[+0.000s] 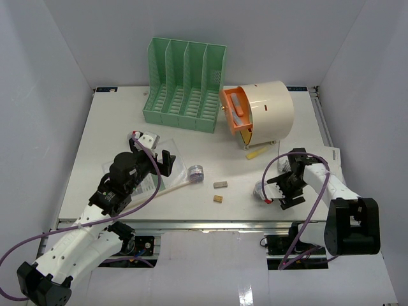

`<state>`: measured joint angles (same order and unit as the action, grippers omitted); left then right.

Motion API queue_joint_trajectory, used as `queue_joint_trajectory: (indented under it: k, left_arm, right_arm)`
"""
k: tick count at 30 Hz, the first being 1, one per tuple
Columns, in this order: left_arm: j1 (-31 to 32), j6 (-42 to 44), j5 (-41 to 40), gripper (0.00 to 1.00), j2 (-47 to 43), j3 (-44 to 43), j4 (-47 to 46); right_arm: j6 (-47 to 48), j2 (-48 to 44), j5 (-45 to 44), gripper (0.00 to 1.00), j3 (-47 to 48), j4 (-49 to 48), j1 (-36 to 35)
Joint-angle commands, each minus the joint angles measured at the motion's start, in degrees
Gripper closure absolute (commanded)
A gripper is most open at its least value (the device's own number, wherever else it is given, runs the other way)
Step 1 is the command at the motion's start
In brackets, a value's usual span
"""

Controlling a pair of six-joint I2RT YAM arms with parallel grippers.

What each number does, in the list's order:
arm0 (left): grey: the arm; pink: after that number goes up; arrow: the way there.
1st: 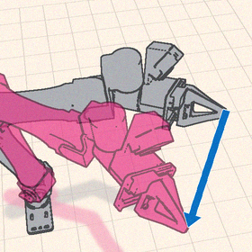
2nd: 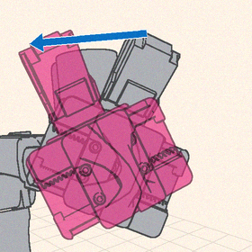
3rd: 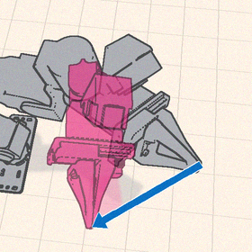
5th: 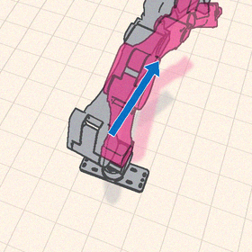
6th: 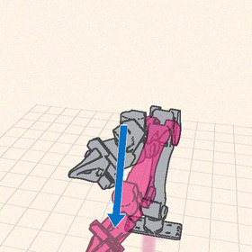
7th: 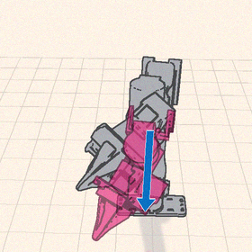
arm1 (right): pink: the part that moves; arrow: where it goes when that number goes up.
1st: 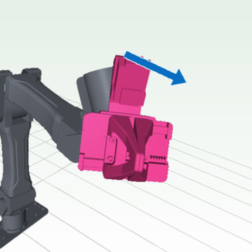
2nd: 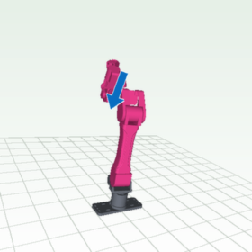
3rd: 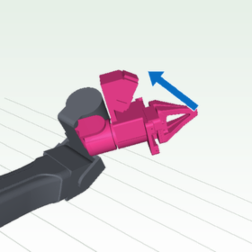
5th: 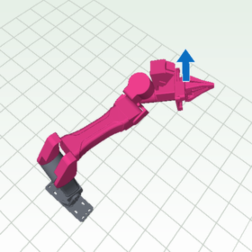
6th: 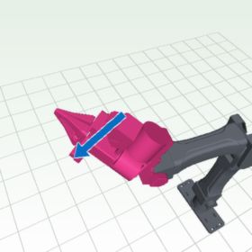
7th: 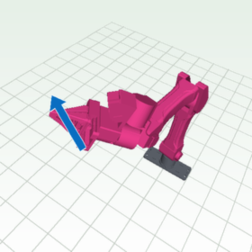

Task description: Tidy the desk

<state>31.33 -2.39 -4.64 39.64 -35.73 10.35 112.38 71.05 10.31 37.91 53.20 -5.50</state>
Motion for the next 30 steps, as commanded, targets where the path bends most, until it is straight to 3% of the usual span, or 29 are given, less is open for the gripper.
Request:
queue_joint_trajectory:
  k: [1, 6, 13, 23, 30]
  left_arm:
    - [-0.2, 0.2, 0.8, 0.02, -0.6, -2.2, 0.4]
    - [-0.1, 0.2, 0.7, 0.02, -0.4, -2.2, 0.4]
    - [-0.2, 0.2, 0.5, 0.02, -0.4, -2.1, 0.4]
    - [-0.2, 0.2, 0.8, 0.02, -0.4, -2.0, 0.3]
    - [-0.2, 0.3, 2.2, 0.02, -0.4, -1.9, -0.1]
  right_arm:
    - [3.1, 1.8, -1.1, 0.24, 0.6, -2.4, 2.4]
    - [3.9, 4.0, -0.8, 0.27, 1.4, -2.8, 3.7]
    - [2.9, 6.8, -1.1, 0.4, 1.6, -3.7, 4.4]
    - [1.2, 6.4, 0.2, 0.8, 0.2, -5.6, 4.7]
    - [-7.7, 0.9, 14.3, 0.89, 9.2, 2.8, 4.7]
